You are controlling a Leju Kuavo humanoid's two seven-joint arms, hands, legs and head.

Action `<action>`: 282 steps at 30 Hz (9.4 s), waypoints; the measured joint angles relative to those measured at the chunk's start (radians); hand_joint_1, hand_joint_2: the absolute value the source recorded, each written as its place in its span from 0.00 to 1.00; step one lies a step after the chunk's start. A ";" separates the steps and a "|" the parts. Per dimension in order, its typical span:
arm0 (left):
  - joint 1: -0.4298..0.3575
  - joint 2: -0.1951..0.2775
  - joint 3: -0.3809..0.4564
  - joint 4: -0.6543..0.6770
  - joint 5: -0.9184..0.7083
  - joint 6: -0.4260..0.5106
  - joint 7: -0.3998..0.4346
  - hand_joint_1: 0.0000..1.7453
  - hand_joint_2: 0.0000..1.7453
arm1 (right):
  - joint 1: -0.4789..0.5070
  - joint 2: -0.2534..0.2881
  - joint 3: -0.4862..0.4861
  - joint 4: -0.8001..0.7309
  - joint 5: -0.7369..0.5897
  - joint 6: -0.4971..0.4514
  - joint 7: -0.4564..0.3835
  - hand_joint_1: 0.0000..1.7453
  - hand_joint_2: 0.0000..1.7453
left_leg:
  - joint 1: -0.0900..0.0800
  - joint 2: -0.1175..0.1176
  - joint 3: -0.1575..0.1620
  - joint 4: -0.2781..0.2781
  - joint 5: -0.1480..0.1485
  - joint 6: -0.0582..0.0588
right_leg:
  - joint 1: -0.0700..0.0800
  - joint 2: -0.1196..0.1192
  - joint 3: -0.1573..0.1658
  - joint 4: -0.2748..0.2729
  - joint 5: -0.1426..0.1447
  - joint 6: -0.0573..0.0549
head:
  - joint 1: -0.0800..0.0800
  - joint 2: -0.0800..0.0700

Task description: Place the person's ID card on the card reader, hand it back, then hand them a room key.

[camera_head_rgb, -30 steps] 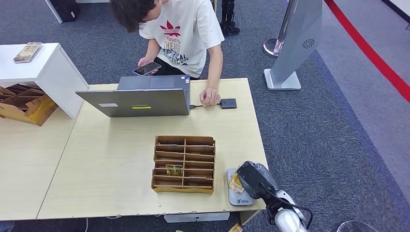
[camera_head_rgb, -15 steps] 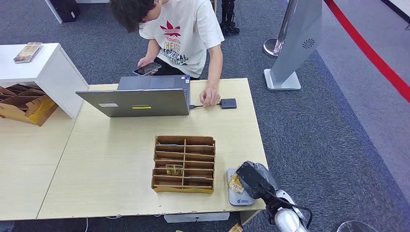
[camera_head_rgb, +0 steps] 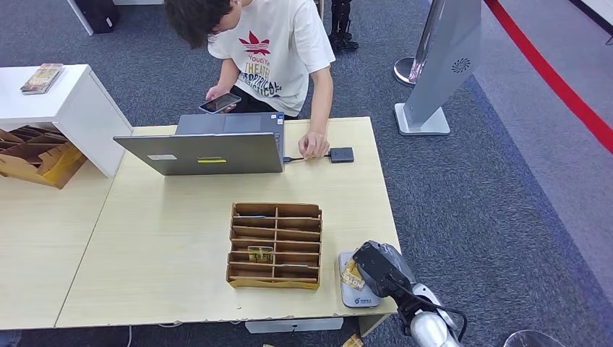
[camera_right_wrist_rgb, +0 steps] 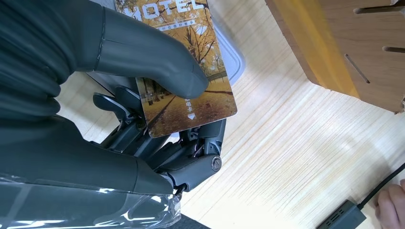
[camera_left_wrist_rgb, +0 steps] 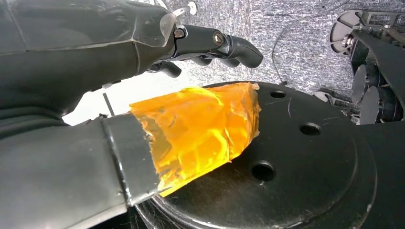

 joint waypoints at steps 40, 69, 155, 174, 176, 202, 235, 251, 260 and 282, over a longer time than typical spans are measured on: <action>0.000 0.000 -0.006 0.000 0.000 0.002 0.002 0.00 0.00 | -0.003 0.001 0.000 0.006 0.000 0.005 0.000 1.00 1.00 | 0.000 0.000 0.001 0.000 0.000 0.000 | 0.000 0.000 0.001 0.000 0.000 0.000 | 0.000 0.000; -0.001 0.000 -0.007 0.000 0.002 0.003 0.002 0.00 0.00 | 0.001 0.008 -0.007 0.006 0.006 0.011 0.000 1.00 1.00 | 0.000 0.000 0.001 0.000 0.000 0.000 | 0.000 0.000 0.001 0.000 0.000 0.000 | 0.000 0.000; -0.080 0.029 -0.289 0.012 -0.179 -0.010 0.023 0.00 0.00 | -1.016 0.270 0.317 0.662 0.780 -0.164 0.158 0.00 1.00 | 0.000 -0.001 -0.001 0.000 0.006 -0.002 | 0.000 0.000 -0.001 0.001 0.004 -0.001 | 0.000 0.000; -0.047 0.011 -0.229 0.012 -0.010 0.021 -0.004 0.00 0.00 | -0.411 0.301 0.247 -0.123 -0.062 -0.251 -0.221 0.00 1.00 | 0.001 -0.002 -0.001 0.000 0.001 -0.002 | 0.000 -0.002 -0.001 0.000 0.000 0.000 | 0.000 0.000; -0.043 0.008 -0.214 0.012 -0.002 0.022 -0.005 0.00 0.00 | -0.331 0.273 0.257 -0.211 -0.075 -0.249 -0.236 0.00 1.00 | 0.001 -0.002 -0.002 0.000 0.001 -0.002 | 0.000 -0.002 -0.001 0.000 0.000 0.000 | 0.000 0.000; -0.032 0.009 -0.176 0.012 0.001 0.004 -0.001 0.00 0.00 | -0.219 0.128 0.334 -0.157 0.417 -0.268 -0.100 0.36 1.00 | 0.001 -0.002 -0.001 0.000 0.001 -0.001 | 0.000 -0.001 0.000 0.000 0.000 0.000 | 0.000 0.000; -0.033 0.014 -0.176 0.012 0.001 -0.003 0.000 0.00 0.00 | -0.307 0.116 0.389 0.025 0.515 -0.252 -0.037 0.44 1.00 | 0.001 -0.002 -0.001 0.000 0.001 -0.001 | 0.000 -0.001 0.000 0.000 0.001 0.000 | 0.000 0.000; -0.033 0.014 -0.179 0.012 0.003 -0.004 0.001 0.00 0.00 | -0.306 0.114 0.365 0.103 0.535 -0.251 -0.019 0.45 1.00 | 0.001 -0.002 -0.001 0.000 0.001 -0.001 | 0.000 -0.001 0.000 0.000 0.001 0.000 | 0.000 0.000; -0.033 0.014 -0.180 0.012 0.003 -0.004 0.001 0.00 0.00 | -0.306 0.114 0.352 0.127 0.539 -0.251 -0.018 0.43 1.00 | 0.001 -0.002 -0.001 0.000 0.001 -0.001 | 0.000 -0.001 0.000 0.000 0.001 0.000 | 0.000 0.000; -0.033 0.014 -0.182 0.012 0.003 -0.004 0.001 0.00 0.00 | -0.313 0.114 0.335 0.150 0.542 -0.251 -0.015 1.00 1.00 | 0.001 -0.002 -0.001 0.000 0.001 -0.001 | 0.000 -0.001 0.000 0.000 0.001 0.000 | 0.000 0.000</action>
